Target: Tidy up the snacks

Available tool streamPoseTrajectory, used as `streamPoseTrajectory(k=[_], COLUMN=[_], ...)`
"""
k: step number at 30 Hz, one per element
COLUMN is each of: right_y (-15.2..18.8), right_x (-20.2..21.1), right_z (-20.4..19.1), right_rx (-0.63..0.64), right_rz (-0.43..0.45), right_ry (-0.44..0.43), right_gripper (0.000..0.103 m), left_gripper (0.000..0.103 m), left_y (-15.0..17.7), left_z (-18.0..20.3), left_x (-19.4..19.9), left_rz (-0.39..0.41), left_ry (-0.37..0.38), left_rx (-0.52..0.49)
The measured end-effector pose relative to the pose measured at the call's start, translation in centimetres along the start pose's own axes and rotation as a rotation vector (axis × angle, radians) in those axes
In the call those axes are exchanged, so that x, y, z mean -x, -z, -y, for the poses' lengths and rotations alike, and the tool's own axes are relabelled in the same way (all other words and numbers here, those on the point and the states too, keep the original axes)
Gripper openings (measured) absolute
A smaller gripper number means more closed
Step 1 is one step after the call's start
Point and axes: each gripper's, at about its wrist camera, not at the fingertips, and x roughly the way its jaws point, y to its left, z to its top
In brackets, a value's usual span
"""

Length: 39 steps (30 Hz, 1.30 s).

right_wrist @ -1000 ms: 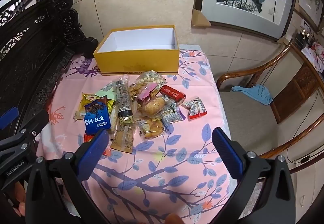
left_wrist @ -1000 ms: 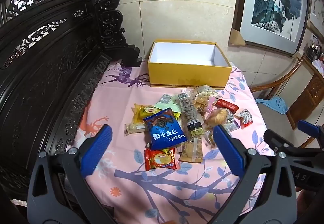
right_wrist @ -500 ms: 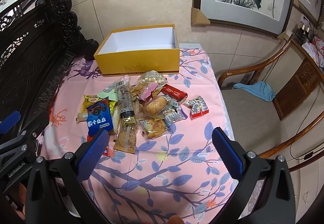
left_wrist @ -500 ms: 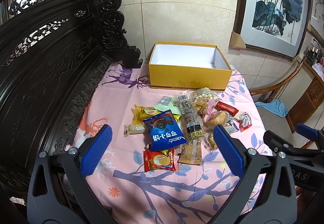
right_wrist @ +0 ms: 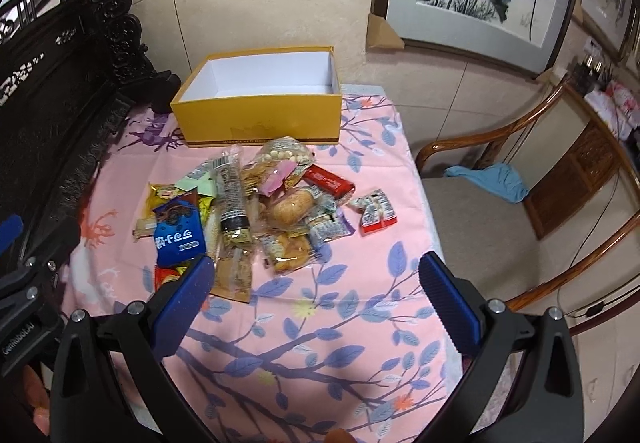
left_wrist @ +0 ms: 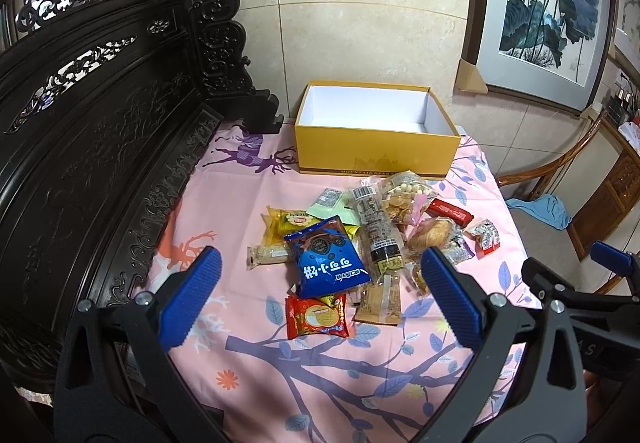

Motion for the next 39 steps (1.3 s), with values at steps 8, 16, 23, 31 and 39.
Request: streamPoseTrajectory(k=[8,16,23,31,39], right_y=[0.0,0.1,0.2,0.4,0.2], right_x=[-0.1,-0.5,-1.0,-0.4,-1.5], right_z=[-0.2,0.2,0.0,-0.2,-1.1], right_rx=[-0.003,-0.037,-0.032,0.026,0.124], right_rz=[0.016,-0.013,-0.038,0.11,0.044], right_ry=[0.024,-0.09,-0.121,-0.052,0.109], right_gripper=[0.102,0.102,0.102,0.102,0.102], left_gripper=[0.101,0.101,0.101,0.101,0.101], left_y=[-0.2,-0.2,-0.3,-0.4,-0.4], left_z=[0.0,-0.2,-0.4,-0.7,-1.0], left_x=[-0.1,-0.2,-0.3,-0.4,-0.8], left_rz=[-0.003,-0.001,-0.002,0.001,-0.004], left_ry=[0.006,0.004,-0.001,-0.004,-0.01], left_rx=[0.001,0.005,0.006,0.011,0.016])
